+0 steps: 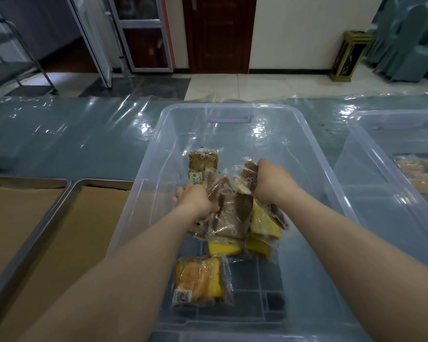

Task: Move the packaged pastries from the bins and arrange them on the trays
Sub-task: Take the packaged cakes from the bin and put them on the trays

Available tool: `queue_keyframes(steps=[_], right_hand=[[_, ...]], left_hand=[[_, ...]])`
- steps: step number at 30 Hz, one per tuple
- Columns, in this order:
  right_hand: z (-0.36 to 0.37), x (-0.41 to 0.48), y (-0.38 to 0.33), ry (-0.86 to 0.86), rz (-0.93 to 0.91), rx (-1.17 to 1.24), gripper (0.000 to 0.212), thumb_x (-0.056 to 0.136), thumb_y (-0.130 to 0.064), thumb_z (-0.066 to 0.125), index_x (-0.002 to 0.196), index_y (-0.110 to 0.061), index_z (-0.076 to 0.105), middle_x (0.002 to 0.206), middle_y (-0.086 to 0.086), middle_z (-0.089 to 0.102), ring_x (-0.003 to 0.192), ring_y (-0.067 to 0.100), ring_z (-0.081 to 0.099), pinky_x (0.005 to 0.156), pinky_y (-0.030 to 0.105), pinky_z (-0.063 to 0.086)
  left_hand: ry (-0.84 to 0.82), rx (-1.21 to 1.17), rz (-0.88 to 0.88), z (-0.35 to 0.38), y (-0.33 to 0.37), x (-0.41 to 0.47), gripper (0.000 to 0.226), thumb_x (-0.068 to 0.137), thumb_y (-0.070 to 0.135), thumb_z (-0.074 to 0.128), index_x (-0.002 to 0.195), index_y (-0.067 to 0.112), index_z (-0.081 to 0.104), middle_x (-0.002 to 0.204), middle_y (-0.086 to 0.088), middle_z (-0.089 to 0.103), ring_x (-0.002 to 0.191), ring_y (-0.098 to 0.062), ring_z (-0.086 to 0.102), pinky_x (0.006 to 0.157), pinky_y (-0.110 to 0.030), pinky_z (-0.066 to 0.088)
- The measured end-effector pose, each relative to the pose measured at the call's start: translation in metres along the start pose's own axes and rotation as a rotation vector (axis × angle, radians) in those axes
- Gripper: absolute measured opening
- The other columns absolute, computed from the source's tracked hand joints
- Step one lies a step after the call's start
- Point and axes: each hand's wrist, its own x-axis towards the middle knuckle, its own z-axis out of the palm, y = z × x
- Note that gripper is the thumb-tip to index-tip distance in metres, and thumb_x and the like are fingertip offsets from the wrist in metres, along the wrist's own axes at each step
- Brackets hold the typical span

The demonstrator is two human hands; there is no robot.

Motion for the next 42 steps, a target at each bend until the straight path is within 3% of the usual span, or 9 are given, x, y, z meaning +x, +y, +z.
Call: queue_keyframes(steps=[5,10,15,23,28,31,35,39,42], right_hand=[[0.002,0.0,-0.003,0.031,-0.005,0.035,0.026,0.082,-0.005,0.056,0.102,-0.014,0.041,0.104,0.008,0.03,0.072,0.028,0.047,0.066,0.035,0.041],[-0.006,0.005,-0.005,0.051,-0.034,0.028,0.028,0.081,-0.006,0.06,0.098,-0.008,0.038,0.097,0.008,0.039,0.078,0.023,0.044,0.062,0.031,0.038],[-0.03,0.024,-0.007,0.142,-0.038,0.045,0.026,0.077,-0.014,0.068,0.075,-0.013,0.042,0.078,0.004,0.051,0.06,0.014,0.047,0.041,0.024,0.03],[-0.04,0.064,-0.035,0.112,-0.275,-0.022,0.029,0.072,-0.035,0.074,0.07,-0.018,0.051,0.079,0.005,0.056,0.065,0.018,0.05,0.054,0.028,0.037],[-0.009,0.091,-0.07,0.001,-0.513,-0.136,0.028,0.068,-0.029,0.072,0.087,-0.02,0.054,0.099,0.002,0.049,0.083,0.018,0.047,0.071,0.029,0.041],[0.009,0.104,-0.089,-0.05,-0.611,-0.204,0.041,0.067,-0.032,0.069,0.104,-0.017,0.059,0.123,0.006,0.047,0.103,0.025,0.053,0.087,0.036,0.048],[0.034,0.113,-0.093,-0.14,-0.588,-0.232,0.079,0.059,-0.051,0.065,0.131,-0.024,0.048,0.147,0.003,0.027,0.132,0.03,0.03,0.105,0.048,0.035],[0.055,0.113,-0.09,-0.137,-0.546,-0.227,0.084,0.061,-0.059,0.068,0.135,-0.027,0.042,0.146,0.008,0.025,0.131,0.035,0.027,0.105,0.047,0.035],[0.057,0.103,-0.088,-0.146,-0.577,-0.247,0.076,0.063,-0.061,0.068,0.127,-0.026,0.047,0.129,0.007,0.044,0.123,0.032,0.036,0.098,0.042,0.042]], left_hand=[[0.243,0.133,0.126,-0.014,0.008,-0.011,0.016,0.085,0.008,0.065,0.092,0.012,0.051,0.122,-0.012,0.035,0.084,-0.026,0.049,0.074,-0.035,0.042],[0.444,0.258,0.251,-0.044,0.018,-0.019,0.018,0.085,-0.005,0.052,0.098,0.008,0.054,0.123,-0.013,0.033,0.098,-0.032,0.046,0.072,-0.037,0.038],[0.627,0.239,0.313,-0.094,0.029,-0.025,0.019,0.083,-0.005,0.053,0.095,0.009,0.053,0.122,-0.014,0.033,0.095,-0.031,0.045,0.075,-0.036,0.039],[0.892,0.222,0.442,-0.17,0.028,-0.047,0.027,0.083,-0.006,0.056,0.083,0.013,0.037,0.128,-0.016,0.032,0.095,-0.031,0.047,0.072,-0.037,0.04],[0.92,0.32,0.369,-0.184,0.009,-0.056,0.019,0.084,-0.005,0.057,0.098,0.006,0.053,0.155,-0.016,0.012,0.131,-0.035,0.029,0.104,-0.043,0.035],[0.964,0.324,0.267,-0.191,-0.012,-0.058,0.031,0.084,0.002,0.063,0.114,0.005,0.053,0.155,-0.012,0.015,0.132,-0.032,0.027,0.106,-0.043,0.032],[1.024,0.315,0.177,-0.196,-0.029,-0.068,0.028,0.086,0.007,0.062,0.113,0.004,0.055,0.15,-0.014,0.026,0.126,-0.033,0.034,0.102,-0.043,0.036],[1.059,0.355,0.167,-0.191,-0.035,-0.073,0.022,0.085,0.004,0.062,0.107,0.002,0.056,0.146,-0.018,0.032,0.125,-0.034,0.038,0.099,-0.043,0.037],[1.044,0.38,0.135,-0.183,-0.038,-0.077,0.021,0.086,0.005,0.06,0.107,0.003,0.054,0.147,-0.018,0.031,0.126,-0.033,0.037,0.1,-0.042,0.034]])
